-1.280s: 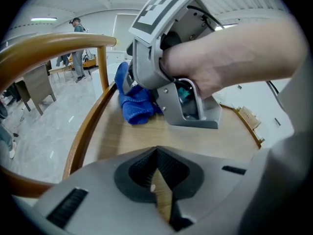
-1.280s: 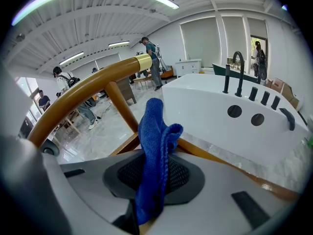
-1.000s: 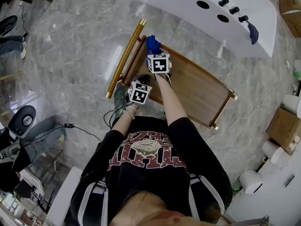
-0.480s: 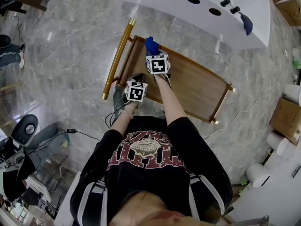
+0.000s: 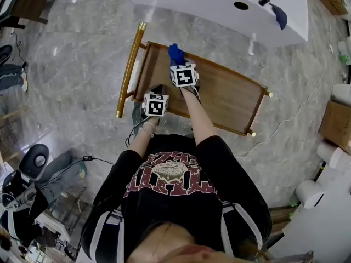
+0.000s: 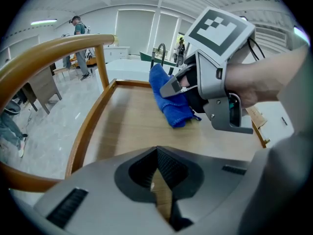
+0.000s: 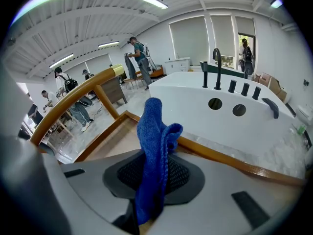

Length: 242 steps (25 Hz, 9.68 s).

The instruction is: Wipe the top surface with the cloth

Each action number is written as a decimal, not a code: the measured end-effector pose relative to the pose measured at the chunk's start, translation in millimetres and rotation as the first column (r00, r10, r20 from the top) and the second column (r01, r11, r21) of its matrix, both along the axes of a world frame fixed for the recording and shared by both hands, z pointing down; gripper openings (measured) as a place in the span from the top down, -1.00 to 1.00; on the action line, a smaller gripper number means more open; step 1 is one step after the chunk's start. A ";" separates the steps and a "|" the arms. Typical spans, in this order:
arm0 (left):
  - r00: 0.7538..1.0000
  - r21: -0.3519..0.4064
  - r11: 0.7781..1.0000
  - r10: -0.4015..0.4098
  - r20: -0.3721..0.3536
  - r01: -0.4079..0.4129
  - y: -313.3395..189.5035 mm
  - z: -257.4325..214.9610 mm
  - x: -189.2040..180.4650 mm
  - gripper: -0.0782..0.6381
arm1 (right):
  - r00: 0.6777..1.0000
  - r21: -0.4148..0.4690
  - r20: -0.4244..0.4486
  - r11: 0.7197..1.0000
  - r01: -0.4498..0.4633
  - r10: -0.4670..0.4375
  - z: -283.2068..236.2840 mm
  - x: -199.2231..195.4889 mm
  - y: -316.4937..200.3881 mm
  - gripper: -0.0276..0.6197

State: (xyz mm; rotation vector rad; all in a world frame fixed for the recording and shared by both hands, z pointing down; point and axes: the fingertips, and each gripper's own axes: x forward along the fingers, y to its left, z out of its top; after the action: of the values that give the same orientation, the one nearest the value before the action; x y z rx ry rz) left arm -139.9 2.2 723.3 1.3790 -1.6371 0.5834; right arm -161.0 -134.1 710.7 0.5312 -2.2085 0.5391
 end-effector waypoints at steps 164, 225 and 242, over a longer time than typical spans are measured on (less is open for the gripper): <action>0.906 -0.127 0.898 0.424 -0.001 -0.420 -55.0 3.8 167.6 0.65 | 0.850 0.131 -0.233 0.881 -0.454 0.473 7.0 443.3 -129.9 0.64; 0.907 -0.098 0.902 0.420 -0.030 -0.421 -57.3 2.2 170.9 0.65 | 0.892 -0.073 -0.194 0.901 -0.428 0.408 11.4 397.3 -26.9 0.64; 0.903 -0.084 0.899 0.429 -0.026 -0.430 -58.0 4.0 169.5 0.65 | 0.923 -0.094 -0.173 0.927 -0.363 0.344 13.8 345.4 -11.3 0.64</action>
State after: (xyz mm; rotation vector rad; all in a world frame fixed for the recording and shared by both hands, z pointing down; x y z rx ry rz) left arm 29.6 -55.9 727.3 1.6864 -1.2835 0.8939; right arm 184.4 -145.4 724.5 0.8842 -1.9250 0.7922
